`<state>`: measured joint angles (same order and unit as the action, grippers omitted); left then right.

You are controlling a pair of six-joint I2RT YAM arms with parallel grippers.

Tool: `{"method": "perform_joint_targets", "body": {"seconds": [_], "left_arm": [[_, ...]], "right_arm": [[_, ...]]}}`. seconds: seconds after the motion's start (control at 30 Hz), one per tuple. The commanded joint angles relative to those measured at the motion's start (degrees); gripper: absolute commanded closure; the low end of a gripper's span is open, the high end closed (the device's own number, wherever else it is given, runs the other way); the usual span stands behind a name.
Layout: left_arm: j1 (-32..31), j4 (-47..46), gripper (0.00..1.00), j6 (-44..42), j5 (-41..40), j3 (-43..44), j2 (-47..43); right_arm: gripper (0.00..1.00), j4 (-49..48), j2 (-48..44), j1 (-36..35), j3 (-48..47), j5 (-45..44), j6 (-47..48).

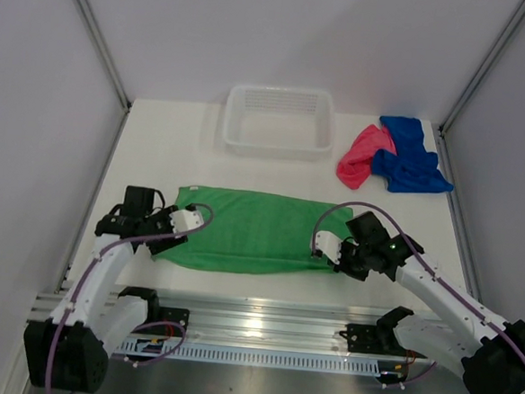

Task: Roll the towels
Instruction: Flatten the towel

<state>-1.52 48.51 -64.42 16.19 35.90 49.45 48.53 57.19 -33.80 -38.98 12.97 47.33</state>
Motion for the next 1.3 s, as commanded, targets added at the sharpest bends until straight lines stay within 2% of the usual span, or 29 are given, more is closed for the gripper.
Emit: {"method": "perform_joint_targets", "body": {"seconds": [0.0,0.07,0.1,0.27,0.37,0.53,0.63,0.8,0.9,1.0,1.1,1.13,1.2,1.23,1.27], "left_arm": [[-0.4,-10.7,0.45,9.9,-1.5,4.4,11.1],[-0.8,-13.4,0.55,14.8,-5.5,8.8,18.9],[-1.0,-13.7,0.56,15.7,-6.3,12.1,25.3],[-4.8,-23.2,0.57,14.2,-15.1,13.2,35.6],[-5.2,-22.9,0.57,15.2,-18.2,19.0,41.9],[-5.2,-24.0,0.59,17.3,-24.5,23.5,49.7],[-4.5,-21.0,0.60,21.4,-25.5,30.3,53.8],[-4.3,-17.9,0.60,24.6,-25.5,35.9,57.9],[-4.3,-17.1,0.57,24.1,-24.5,34.9,56.8],[-4.3,-16.2,0.52,23.3,-23.1,32.6,51.1],[-4.3,-14.5,0.48,22.1,-20.6,28.1,39.9],[-4.3,-14.0,0.46,21.6,-19.4,26.0,32.8],[-4.3,-11.4,0.45,18.6,-16.6,21.9,25.8],[-4.4,-10.6,0.49,17.2,-14.9,20.3,22.6],[-4.7,-9.9,0.53,13.4,-14.7,14.3,16.4]], "right_arm": [[1.00,-0.8,-1.5,-0.4,0.0,0.4,-0.4],[1.00,-1.5,-1.5,-0.4,0.1,0.3,-0.4],[1.00,-1.9,-1.2,-0.4,0.2,0.3,-0.4],[1.00,-3.5,0.9,0.0,0.0,-1.3,-0.7],[1.00,-3.2,2.4,0.5,-0.4,-2.4,-0.5],[1.00,-4.8,3.7,2.6,-0.7,-2.8,0.2],[1.00,-6.7,5.0,3.2,-1.1,-3.7,0.7],[1.00,-7.9,8.3,3.7,-2.1,-5.6,0.7],[1.00,-6.5,8.5,3.7,-2.5,-5.2,0.6],[1.00,-7.7,7.0,3.7,-2.1,-3.2,-0.1],[1.00,-9.2,6.1,3.6,-2.1,-2.2,-1.4],[1.00,-10.0,5.7,3.6,-2.1,-2.1,-1.8],[1.00,-10.8,5.5,3.6,-2.2,-2.7,-2.5],[1.00,-10.9,5.6,3.6,-2.4,-3.1,-2.9],[1.00,-10.8,5.7,3.6,-2.8,-3.5,-3.6]]}}
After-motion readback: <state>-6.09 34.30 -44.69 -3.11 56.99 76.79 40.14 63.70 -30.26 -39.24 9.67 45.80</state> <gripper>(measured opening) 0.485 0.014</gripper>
